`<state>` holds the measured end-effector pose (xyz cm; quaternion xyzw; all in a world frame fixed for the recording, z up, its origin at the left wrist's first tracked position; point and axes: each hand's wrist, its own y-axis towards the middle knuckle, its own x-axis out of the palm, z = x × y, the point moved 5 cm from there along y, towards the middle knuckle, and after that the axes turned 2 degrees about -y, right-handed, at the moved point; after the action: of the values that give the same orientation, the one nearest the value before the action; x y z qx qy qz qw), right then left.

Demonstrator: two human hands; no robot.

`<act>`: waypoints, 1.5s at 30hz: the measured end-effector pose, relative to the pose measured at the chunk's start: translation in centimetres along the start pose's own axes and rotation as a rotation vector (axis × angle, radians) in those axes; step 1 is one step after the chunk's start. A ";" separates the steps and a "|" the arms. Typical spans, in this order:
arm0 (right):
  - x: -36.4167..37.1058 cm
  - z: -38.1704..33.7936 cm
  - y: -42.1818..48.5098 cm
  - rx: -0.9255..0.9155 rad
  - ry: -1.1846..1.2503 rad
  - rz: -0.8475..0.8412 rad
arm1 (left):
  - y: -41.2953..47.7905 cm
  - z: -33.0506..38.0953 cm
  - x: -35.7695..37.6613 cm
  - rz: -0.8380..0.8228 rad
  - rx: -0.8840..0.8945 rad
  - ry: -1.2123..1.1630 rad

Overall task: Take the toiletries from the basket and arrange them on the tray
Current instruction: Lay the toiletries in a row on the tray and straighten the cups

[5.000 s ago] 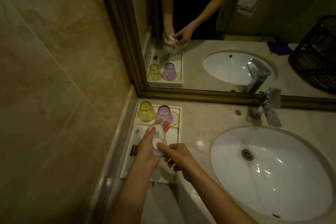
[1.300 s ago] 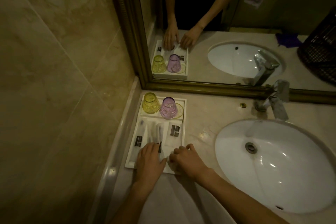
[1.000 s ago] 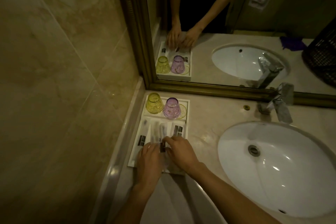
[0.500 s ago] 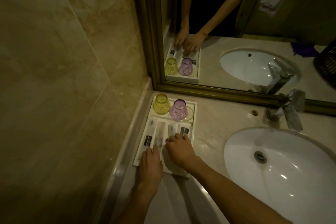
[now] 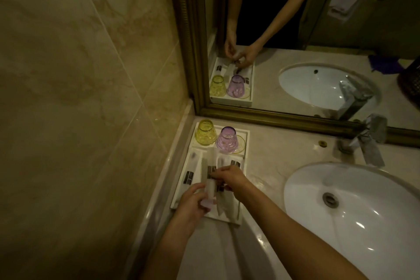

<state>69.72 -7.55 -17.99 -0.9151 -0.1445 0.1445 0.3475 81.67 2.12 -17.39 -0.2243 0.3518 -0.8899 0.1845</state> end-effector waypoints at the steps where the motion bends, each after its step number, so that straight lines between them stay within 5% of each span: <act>1: 0.0 0.1 0.1 0.017 0.007 -0.001 | -0.2 0.1 0.0 -0.006 -0.006 -0.010; 8: 0.0 -0.3 1.8 0.036 -0.054 0.062 | -0.6 -0.2 -1.9 0.161 0.030 0.179; 10: 0.3 -0.8 2.5 0.008 -0.146 0.087 | -0.8 0.3 -2.4 0.275 0.110 0.520; 13: 0.7 -1.7 3.0 -0.060 -0.414 0.129 | -2.0 1.2 -2.0 0.359 0.506 1.094; 16: 0.9 -3.0 2.0 -0.274 -0.833 0.256 | -2.4 0.8 -1.1 0.180 0.769 1.293; 19: 1.9 -3.4 1.2 -0.558 -1.161 0.256 | -1.4 -1.2 -0.1 -0.031 0.737 1.537; 22: 3.0 -2.3 1.3 -0.719 -1.403 0.095 | -0.7 -2.3 -0.5 -0.071 0.688 1.738; 28: 2.0 -1.9 1.2 -0.713 -1.346 0.058 | -1.0 -0.5 -2.3 0.093 0.790 1.604; 32: -3.1 -2.8 0.7 -0.563 -1.035 0.510 | -0.9 -0.1 -0.8 0.076 0.806 1.504; 36: -2.4 -0.2 1.4 -0.213 -1.071 0.181 | -1.0 0.3 1.2 0.152 0.602 1.262; 39: -0.9 1.6 1.1 -0.177 -1.105 0.070 | 0.0 0.0 1.7 0.188 0.429 1.102; 45: -2.1 1.3 0.1 -0.233 -0.459 -0.067 | 1.5 -0.6 1.5 0.130 0.145 0.583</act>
<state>67.34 -7.66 -18.67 -0.8869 -0.2654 0.3192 0.2025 80.34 0.72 -18.43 0.0774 0.3390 -0.9258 0.1480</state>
